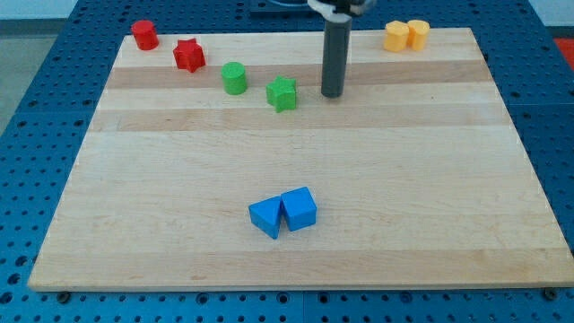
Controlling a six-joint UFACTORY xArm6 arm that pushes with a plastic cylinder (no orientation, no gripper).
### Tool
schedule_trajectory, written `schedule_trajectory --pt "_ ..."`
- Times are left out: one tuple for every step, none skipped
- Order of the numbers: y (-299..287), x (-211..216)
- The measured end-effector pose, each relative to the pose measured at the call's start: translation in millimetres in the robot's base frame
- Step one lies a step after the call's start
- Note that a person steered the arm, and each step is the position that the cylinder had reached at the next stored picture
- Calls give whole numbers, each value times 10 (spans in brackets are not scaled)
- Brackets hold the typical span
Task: Place the green star diagonal to the green circle
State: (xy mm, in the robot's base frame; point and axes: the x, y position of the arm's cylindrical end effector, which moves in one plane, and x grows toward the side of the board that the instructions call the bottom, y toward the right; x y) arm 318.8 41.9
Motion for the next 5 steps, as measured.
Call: schedule_trajectory --pt "-354 -44" --pt "-452 111" --pt "-452 242" --pt "-405 245" --pt "197 245"
